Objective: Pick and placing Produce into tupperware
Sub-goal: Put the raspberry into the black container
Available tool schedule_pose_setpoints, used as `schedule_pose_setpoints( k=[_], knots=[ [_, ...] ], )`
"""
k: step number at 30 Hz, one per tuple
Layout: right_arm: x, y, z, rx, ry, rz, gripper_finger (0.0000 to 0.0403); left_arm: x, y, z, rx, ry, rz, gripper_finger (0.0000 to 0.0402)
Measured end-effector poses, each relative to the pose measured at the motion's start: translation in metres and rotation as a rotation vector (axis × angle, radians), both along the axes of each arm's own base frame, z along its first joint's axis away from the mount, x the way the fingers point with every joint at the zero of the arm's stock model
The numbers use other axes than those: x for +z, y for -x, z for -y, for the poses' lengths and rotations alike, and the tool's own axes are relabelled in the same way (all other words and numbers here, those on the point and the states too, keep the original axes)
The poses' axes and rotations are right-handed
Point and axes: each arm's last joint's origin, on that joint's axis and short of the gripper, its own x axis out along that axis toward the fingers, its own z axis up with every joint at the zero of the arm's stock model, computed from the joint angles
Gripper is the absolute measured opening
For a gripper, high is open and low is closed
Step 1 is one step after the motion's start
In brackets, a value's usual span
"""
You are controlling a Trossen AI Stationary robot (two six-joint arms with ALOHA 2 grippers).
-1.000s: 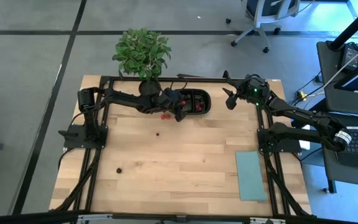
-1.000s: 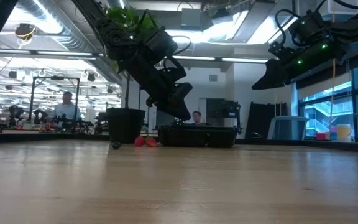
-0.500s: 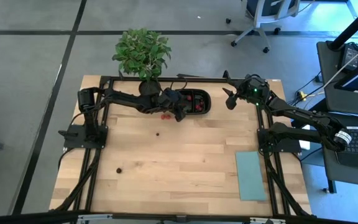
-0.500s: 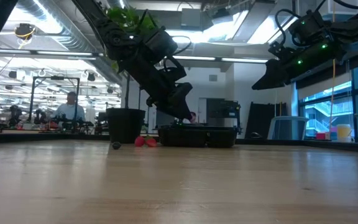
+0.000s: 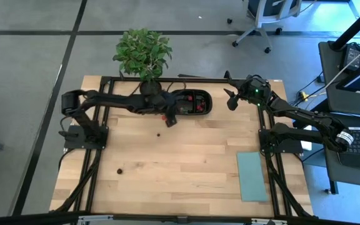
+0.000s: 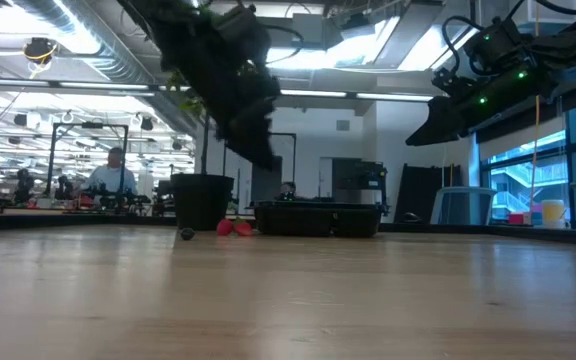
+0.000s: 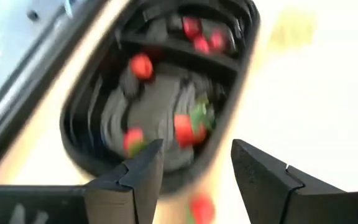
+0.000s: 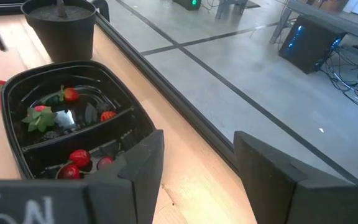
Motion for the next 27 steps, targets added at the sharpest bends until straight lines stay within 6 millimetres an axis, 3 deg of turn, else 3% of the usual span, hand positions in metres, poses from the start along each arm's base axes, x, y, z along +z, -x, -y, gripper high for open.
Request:
schedule_pose_setpoints(
  k=[8,27],
  knots=[
    [0.0,0.0,0.0,0.0,-0.002,-0.002,0.0196,0.008,0.03,0.018,0.02,0.089,-0.199,0.0183],
    [-0.002,0.001,-0.001,0.0,-0.018,-0.019,0.0196,0.004,0.03,0.019,-0.017,0.083,-0.239,0.0184]
  ],
)
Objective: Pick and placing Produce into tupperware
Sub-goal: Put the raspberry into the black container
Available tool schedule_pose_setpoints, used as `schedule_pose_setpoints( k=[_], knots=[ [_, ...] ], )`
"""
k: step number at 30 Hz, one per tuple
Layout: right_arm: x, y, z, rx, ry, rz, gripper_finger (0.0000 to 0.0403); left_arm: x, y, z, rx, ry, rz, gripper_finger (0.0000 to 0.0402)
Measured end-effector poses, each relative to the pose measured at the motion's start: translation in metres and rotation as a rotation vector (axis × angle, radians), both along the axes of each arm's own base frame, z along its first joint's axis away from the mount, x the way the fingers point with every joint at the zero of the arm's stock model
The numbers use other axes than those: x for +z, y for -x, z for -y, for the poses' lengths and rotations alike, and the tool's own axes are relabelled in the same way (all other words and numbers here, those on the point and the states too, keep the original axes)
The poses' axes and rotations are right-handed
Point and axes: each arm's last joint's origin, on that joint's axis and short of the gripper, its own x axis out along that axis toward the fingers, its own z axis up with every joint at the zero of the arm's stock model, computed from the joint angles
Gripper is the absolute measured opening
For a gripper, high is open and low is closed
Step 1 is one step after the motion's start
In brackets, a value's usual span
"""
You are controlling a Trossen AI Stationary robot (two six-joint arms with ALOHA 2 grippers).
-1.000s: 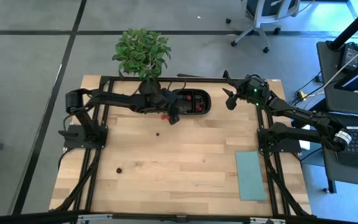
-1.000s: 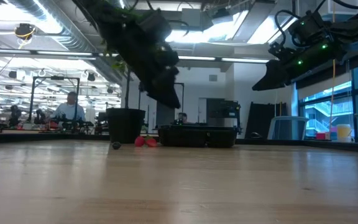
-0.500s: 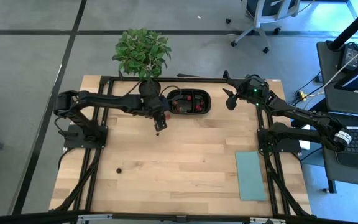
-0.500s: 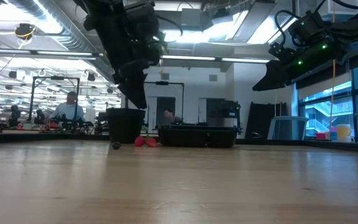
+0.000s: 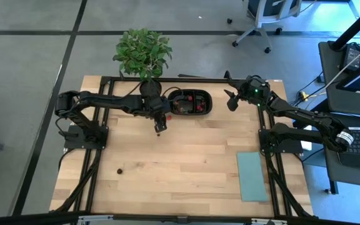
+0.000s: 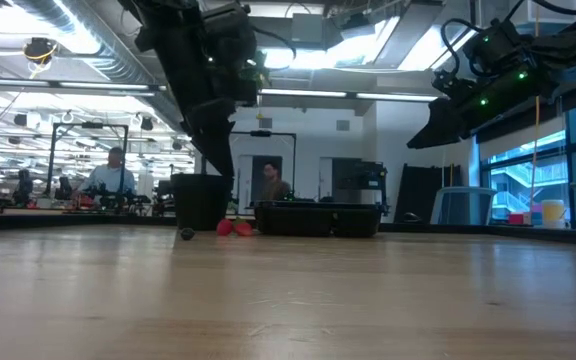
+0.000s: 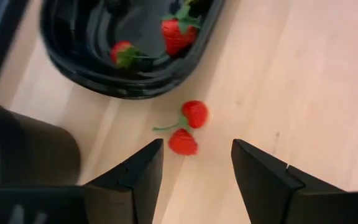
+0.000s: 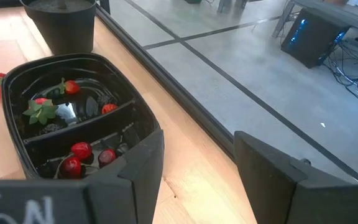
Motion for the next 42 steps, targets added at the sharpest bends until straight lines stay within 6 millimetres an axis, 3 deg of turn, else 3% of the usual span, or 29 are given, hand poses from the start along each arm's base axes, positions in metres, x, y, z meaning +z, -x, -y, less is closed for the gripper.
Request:
schedule_pose_setpoints(
  k=[5,12,21,31,42],
  knots=[
    [0.0,0.0,0.0,0.0,0.0,0.0,0.0196,-0.001,0.001,-0.002,-0.042,0.085,0.006,0.0211],
    [0.0,0.0,0.0,0.0,0.0,0.0,0.0196,-0.001,0.002,-0.006,-0.058,0.061,-0.005,0.0255],
    [0.0,0.0,0.0,0.0,0.0,0.0,0.0196,-0.001,0.006,-0.018,-0.103,0.062,-0.014,0.0257],
    [0.0,0.0,0.0,0.001,0.0,-0.002,0.0196,-0.023,-0.004,-0.038,-0.138,0.078,-0.02,0.0257],
    [-0.002,0.0,0.0,0.008,0.004,-0.026,0.0196,-0.041,-0.011,-0.04,-0.202,0.06,-0.066,0.0257]
  ],
)
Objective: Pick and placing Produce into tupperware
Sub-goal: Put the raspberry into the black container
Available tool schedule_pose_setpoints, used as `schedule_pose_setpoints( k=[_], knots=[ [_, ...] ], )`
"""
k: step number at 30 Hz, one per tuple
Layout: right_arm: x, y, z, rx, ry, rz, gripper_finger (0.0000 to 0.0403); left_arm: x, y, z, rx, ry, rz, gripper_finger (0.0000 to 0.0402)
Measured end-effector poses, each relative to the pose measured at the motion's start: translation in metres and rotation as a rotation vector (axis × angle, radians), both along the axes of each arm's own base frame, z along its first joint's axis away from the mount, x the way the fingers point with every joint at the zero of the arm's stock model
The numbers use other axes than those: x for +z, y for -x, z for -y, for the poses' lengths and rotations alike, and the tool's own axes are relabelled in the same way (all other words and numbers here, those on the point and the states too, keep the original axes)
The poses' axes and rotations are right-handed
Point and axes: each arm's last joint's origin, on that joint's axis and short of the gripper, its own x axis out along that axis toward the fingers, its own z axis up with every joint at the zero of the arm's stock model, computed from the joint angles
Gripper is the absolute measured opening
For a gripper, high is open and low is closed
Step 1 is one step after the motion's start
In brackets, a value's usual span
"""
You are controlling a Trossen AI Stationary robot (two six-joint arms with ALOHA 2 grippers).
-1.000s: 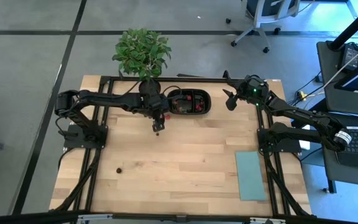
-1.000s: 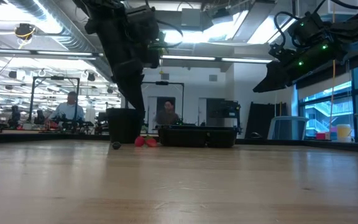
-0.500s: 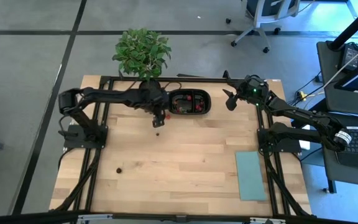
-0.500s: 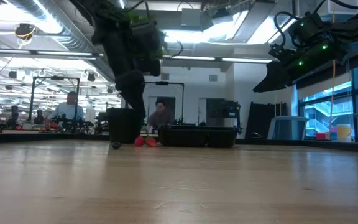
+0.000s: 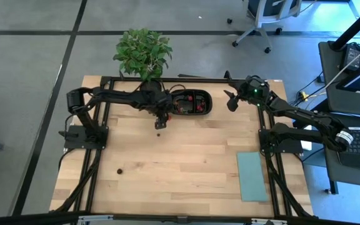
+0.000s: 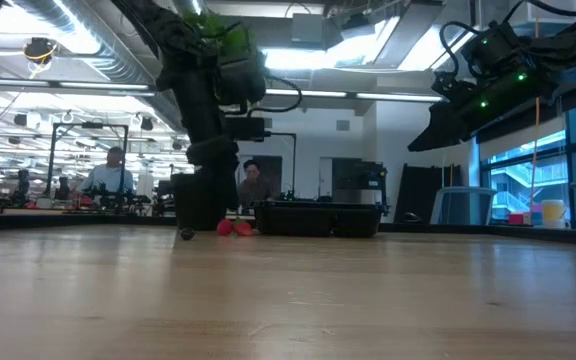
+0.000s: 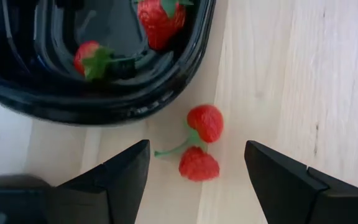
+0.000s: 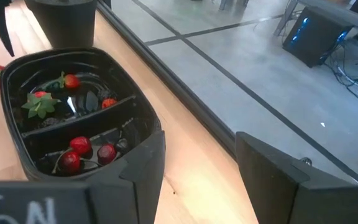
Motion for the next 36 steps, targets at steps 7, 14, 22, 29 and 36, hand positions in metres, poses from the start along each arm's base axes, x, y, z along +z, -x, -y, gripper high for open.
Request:
schedule_pose_setpoints(
  k=[7,14,22,29,36],
  knots=[
    [-0.003,-0.001,0.001,0.0,-0.013,-0.013,0.0196,-0.008,0.002,0.001,0.005,0.019,-0.049,0.0257],
    [-0.007,-0.003,0.003,0.001,-0.024,-0.027,0.0196,-0.023,-0.004,-0.001,0.015,0.037,-0.071,0.0257],
    [-0.009,-0.004,0.004,0.001,-0.032,-0.037,0.0196,-0.033,-0.004,0.0,0.019,0.063,-0.108,0.0256],
    [-0.01,-0.004,0.004,0.002,-0.033,-0.039,0.0196,-0.032,-0.004,0.001,0.015,0.055,-0.11,0.0249],
    [-0.009,-0.004,0.004,0.002,-0.032,-0.038,0.0196,-0.033,-0.004,0.002,0.012,0.062,-0.111,0.0201]
  ],
)
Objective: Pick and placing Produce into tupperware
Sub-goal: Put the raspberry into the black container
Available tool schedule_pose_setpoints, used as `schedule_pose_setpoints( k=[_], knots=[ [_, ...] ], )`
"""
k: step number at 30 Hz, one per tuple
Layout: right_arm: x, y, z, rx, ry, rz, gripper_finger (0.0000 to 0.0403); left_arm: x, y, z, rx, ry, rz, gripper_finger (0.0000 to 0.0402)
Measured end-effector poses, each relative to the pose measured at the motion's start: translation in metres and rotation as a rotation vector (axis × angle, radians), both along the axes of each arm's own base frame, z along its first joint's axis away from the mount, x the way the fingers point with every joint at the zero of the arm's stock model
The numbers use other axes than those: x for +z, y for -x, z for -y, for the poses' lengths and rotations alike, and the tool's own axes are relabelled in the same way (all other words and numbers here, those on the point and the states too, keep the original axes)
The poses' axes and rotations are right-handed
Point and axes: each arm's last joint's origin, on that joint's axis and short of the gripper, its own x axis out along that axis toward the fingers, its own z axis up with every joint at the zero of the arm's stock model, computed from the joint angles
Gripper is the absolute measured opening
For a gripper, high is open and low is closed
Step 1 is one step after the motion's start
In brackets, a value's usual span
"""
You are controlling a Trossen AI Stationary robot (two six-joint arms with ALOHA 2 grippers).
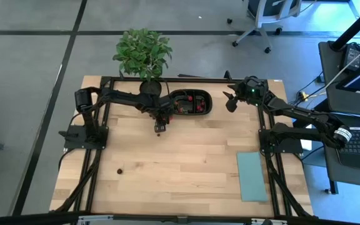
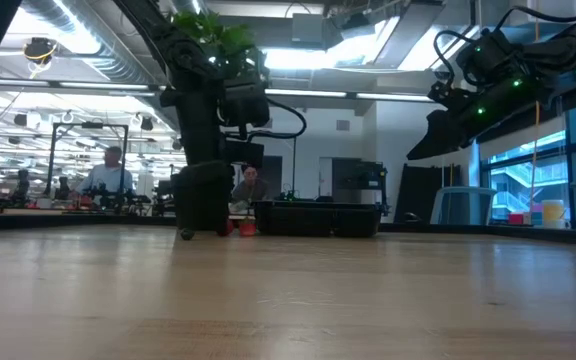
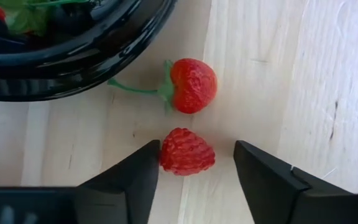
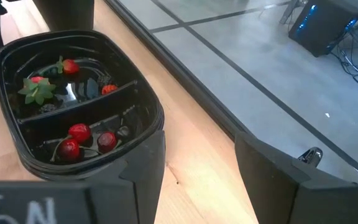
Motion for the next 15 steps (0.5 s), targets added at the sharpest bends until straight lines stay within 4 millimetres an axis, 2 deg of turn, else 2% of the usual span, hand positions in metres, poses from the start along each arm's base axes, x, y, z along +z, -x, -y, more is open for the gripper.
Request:
schedule_pose_setpoints(
  k=[9,15],
  knots=[
    [0.0,0.0,0.0,0.0,0.0,0.0,0.0196,-0.0003,0.0,0.0008,-0.005,0.008,0.001,0.0138],
    [0.0,0.0,0.0,0.0,0.0,0.001,0.0196,-0.0003,-0.0008,0.0023,-0.009,-0.001,0.003,0.0117]
  ],
)
